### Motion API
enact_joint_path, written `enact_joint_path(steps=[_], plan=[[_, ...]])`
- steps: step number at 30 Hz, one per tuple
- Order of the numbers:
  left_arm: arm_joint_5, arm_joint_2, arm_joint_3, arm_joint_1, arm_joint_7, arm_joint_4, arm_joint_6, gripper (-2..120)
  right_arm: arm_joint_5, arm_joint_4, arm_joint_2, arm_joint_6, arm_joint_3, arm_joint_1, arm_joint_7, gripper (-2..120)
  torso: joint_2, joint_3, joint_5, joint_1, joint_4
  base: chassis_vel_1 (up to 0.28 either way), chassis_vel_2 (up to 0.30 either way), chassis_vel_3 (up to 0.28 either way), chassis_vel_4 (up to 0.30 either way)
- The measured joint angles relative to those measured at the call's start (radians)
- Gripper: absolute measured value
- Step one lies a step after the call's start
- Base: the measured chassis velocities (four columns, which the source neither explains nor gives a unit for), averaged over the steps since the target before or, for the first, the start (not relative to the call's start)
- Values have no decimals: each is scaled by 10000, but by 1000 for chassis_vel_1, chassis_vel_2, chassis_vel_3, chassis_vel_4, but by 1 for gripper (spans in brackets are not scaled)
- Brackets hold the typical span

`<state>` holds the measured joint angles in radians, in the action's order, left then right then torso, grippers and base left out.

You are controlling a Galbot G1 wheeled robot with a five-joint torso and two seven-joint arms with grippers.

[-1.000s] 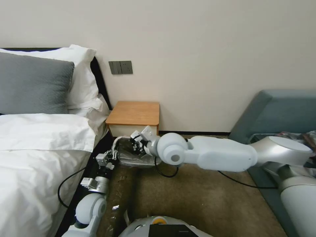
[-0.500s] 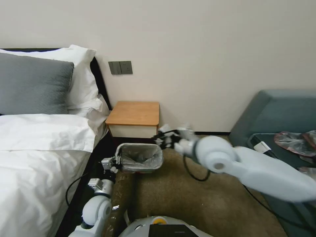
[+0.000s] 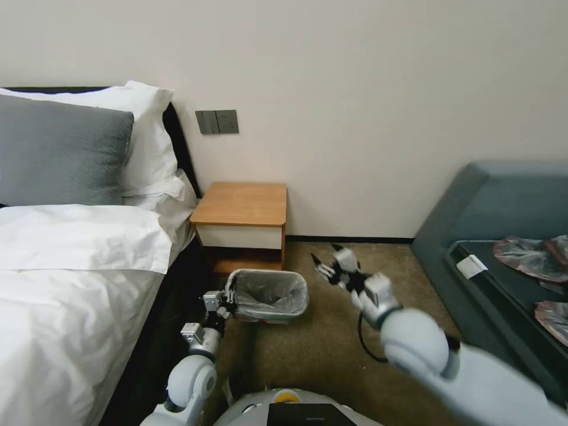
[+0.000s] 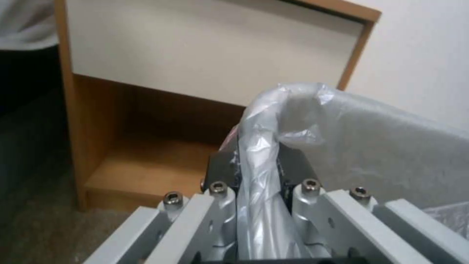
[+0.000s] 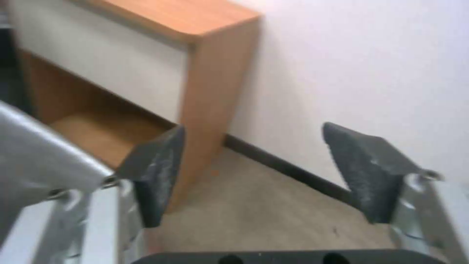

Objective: Pick up the garbage bag from the table and place it over the trash can.

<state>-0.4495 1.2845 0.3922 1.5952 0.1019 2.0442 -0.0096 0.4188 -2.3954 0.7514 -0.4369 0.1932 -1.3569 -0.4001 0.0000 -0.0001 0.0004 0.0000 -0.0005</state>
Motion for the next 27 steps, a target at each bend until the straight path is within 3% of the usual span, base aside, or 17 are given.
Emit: enact_joint_path(steps=[1, 2, 5, 6, 8, 10, 14, 23, 27], plan=[[-6, -41, -22, 32, 0, 26, 5, 9, -846, 75, 598, 410, 542, -841, 411, 80, 0, -1, -6, 0, -4, 0, 0, 0, 0], [-6, -41, -22, 32, 0, 26, 5, 9, -846, 75, 598, 410, 542, -841, 411, 80, 0, -1, -6, 0, -4, 0, 0, 0, 0], [-69, -152, -38, 165, 32, 104, 2, 9, -2941, 279, 2452, 1670, 1603, -2546, 1440, 93, 1, -1, -8, 0, 2, 0, 0, 0, 0], [-69, -152, -38, 165, 32, 104, 2, 9, -2941, 279, 2452, 1670, 1603, -2546, 1440, 93, 1, -1, -8, 0, 2, 0, 0, 0, 0], [-105, -172, -40, 278, 127, 148, -8, 9, -4102, 388, 3633, 2459, 1776, -3159, 1852, 100, 0, -1, -2, -1, 6, 0, 0, 0, 0], [-121, -161, -55, 332, 197, 176, -11, 9, -4539, 422, 4047, 2767, 1787, -3336, 1992, 100, 0, 0, -6, -1, 7, 0, 0, 0, 0], [-170, -115, -268, 525, 807, 333, 95, 9, -5987, 479, 5771, 3888, 1711, -3868, 2339, 100, 0, 0, -9, 0, 5, 0, 0, 0, 0], [-184, -146, -649, 644, 1730, 597, 583, 9, -6111, 225, 6129, 4014, 1867, -3926, 2331, 100, 1, 0, -4, 0, 6, 0, 0, 0, 0], [-207, -192, -826, 647, 1787, 611, 775, 9, -6116, 136, 6194, 4031, 1898, -4042, 2318, 100, 0, 1, -4, 0, 6, 0, 0, 0, 0]])
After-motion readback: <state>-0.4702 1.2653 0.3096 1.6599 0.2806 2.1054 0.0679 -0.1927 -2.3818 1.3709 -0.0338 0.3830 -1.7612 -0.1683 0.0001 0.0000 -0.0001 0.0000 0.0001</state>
